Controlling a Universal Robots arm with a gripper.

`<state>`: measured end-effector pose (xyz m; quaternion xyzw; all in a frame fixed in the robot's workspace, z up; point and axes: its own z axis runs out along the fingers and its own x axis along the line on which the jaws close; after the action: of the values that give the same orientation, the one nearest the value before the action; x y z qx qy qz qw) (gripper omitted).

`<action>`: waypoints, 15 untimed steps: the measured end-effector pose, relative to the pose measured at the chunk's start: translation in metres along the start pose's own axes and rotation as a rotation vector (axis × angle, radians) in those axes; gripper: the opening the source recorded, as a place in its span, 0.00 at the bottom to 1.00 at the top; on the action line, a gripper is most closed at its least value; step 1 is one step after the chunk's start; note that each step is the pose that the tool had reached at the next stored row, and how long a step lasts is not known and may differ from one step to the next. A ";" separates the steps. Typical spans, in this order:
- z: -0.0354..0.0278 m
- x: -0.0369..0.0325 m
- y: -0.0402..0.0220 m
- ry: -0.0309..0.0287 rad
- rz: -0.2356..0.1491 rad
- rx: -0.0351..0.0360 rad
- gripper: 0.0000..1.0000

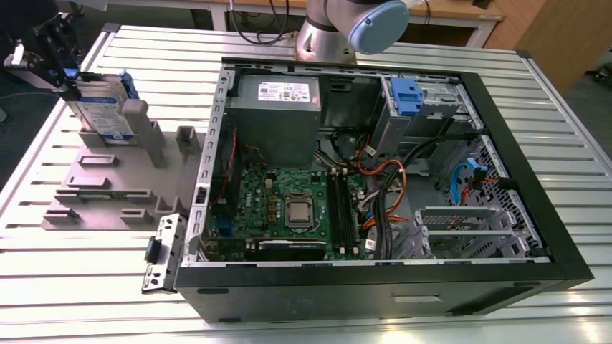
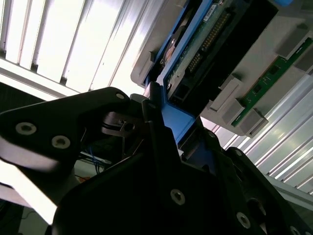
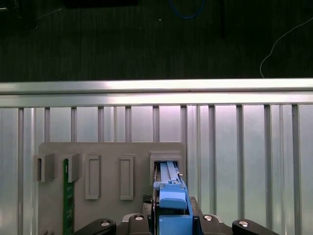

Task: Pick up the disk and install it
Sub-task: 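Pick up the disk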

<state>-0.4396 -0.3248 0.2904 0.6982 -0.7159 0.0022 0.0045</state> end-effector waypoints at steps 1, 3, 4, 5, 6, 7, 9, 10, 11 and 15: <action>0.0000 0.0000 0.0000 0.0000 0.000 0.0000 0.37; 0.0000 0.0000 0.0000 0.0000 0.001 0.0000 0.37; 0.0000 0.0000 0.0000 0.0000 0.001 0.0000 0.37; 0.0000 0.0000 0.0000 0.0000 0.001 0.0000 0.37; 0.0000 0.0000 0.0000 0.0000 0.001 0.0000 0.37; 0.0000 0.0000 0.0000 0.0000 0.001 0.0000 0.38; 0.0000 0.0000 0.0000 -0.0001 0.002 0.0001 0.38; 0.0000 0.0000 0.0000 0.0000 0.002 0.0000 0.44; 0.0000 0.0000 0.0000 0.0000 0.002 0.0000 0.44; 0.0000 0.0000 0.0000 0.0000 0.003 0.0000 0.44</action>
<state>-0.4396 -0.3248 0.2904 0.6972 -0.7169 0.0022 0.0045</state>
